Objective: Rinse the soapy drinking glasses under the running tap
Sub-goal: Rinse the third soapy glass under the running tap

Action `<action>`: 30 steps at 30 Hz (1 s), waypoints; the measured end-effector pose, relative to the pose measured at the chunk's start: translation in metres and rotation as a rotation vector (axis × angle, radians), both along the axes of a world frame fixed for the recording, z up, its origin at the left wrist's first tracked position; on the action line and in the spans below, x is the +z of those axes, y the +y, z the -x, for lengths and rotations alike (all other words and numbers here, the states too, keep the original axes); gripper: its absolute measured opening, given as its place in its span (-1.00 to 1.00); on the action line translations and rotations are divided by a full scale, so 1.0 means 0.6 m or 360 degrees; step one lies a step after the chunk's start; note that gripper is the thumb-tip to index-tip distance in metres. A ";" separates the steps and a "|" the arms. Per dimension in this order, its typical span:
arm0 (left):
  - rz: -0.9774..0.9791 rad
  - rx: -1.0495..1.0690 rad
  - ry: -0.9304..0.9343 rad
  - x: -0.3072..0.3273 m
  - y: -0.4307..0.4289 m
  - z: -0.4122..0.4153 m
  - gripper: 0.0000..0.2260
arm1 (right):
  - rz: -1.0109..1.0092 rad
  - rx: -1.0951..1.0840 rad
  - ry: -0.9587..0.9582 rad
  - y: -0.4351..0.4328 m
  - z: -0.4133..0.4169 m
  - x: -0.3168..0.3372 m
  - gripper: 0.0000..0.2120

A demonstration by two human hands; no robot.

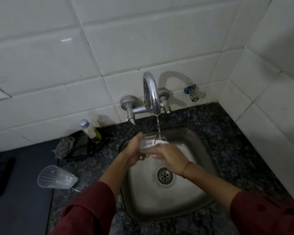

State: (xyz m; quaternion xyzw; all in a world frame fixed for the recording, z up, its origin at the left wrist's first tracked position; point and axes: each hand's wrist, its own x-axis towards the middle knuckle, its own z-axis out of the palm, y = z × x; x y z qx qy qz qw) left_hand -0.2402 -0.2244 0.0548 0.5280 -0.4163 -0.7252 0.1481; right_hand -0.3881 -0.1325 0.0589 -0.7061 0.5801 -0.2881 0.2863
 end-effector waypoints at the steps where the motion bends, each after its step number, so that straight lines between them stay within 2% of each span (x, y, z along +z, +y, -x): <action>1: -0.0052 -0.0045 -0.0004 -0.001 -0.004 -0.006 -0.64 | -0.0004 0.0015 0.0102 0.002 0.007 -0.007 -0.65; 3: -0.0032 0.0012 0.0087 -0.001 -0.002 -0.008 -0.64 | -0.0053 -0.0147 -0.0082 0.001 -0.002 -0.011 -0.71; 5: 0.0147 0.0185 0.0188 -0.010 0.005 0.000 -0.67 | -0.0026 -0.0307 -0.0450 0.001 -0.013 0.001 -0.76; 7: 0.0193 0.0196 0.0076 -0.009 0.009 0.001 -0.68 | -0.0015 -0.0215 -0.0372 -0.001 -0.011 0.007 -0.75; 8: 0.0110 0.0124 0.0015 -0.007 0.007 -0.003 -0.65 | -0.0029 -0.0126 -0.0314 -0.002 -0.009 0.004 -0.72; 10: -0.0070 -0.0007 0.0031 0.001 0.002 -0.014 -0.62 | -0.0045 0.0013 -0.0012 -0.002 -0.004 0.004 -0.69; 12: -0.0052 0.0026 0.0170 0.004 0.009 -0.016 -0.66 | -0.0085 -0.0121 -0.0156 -0.002 -0.005 -0.002 -0.72; 14: 0.0169 0.0155 0.0212 0.001 0.018 -0.007 -0.74 | -0.0100 -0.0311 -0.0515 -0.002 -0.013 0.003 -0.77; 15: 0.0252 0.0192 0.0169 -0.002 0.019 -0.005 -0.73 | -0.0107 -0.0286 -0.0543 0.000 -0.012 0.007 -0.77; 17: 0.0176 0.0092 0.0029 -0.001 0.014 -0.005 -0.64 | -0.0013 -0.0142 -0.0347 0.001 -0.005 0.007 -0.70; 18: 0.0057 0.0000 -0.0022 0.002 0.008 -0.009 -0.60 | 0.0042 0.0005 -0.0141 0.001 -0.004 0.006 -0.65; 19: -0.0044 -0.0060 -0.0030 0.003 0.004 -0.012 -0.60 | 0.0060 0.0077 0.0050 0.002 0.001 0.005 -0.63; 20: -0.0092 -0.0070 0.0014 0.006 0.005 -0.014 -0.61 | 0.0045 0.0061 0.0100 0.003 0.005 0.004 -0.64; 21: -0.0078 -0.0028 0.0090 0.006 0.007 -0.011 -0.63 | 0.0019 -0.0022 0.0020 0.002 0.002 -0.001 -0.69; 23: 0.0083 0.0129 0.0208 0.000 0.016 0.001 -0.67 | -0.0092 -0.0306 -0.0494 -0.003 -0.009 0.006 -0.78; 24: 0.0159 0.0192 0.0202 -0.003 0.018 0.005 -0.68 | -0.0107 -0.0348 -0.0642 -0.002 -0.011 0.013 -0.78; 25: 0.0171 0.0201 0.0161 -0.003 0.018 0.006 -0.66 | -0.0096 -0.0322 -0.0633 -0.004 -0.009 0.016 -0.77; 27: -0.0033 0.0065 0.0045 0.002 0.010 0.002 -0.57 | -0.0093 -0.0158 -0.0453 -0.004 -0.005 0.008 -0.71; 29: -0.0190 -0.0045 0.0005 0.004 0.002 -0.007 -0.56 | -0.0108 -0.0046 0.0061 -0.004 0.000 0.003 -0.68; 30: -0.0160 -0.0022 0.0037 0.004 0.002 -0.008 -0.59 | -0.0091 -0.0074 0.0099 -0.007 0.000 -0.004 -0.69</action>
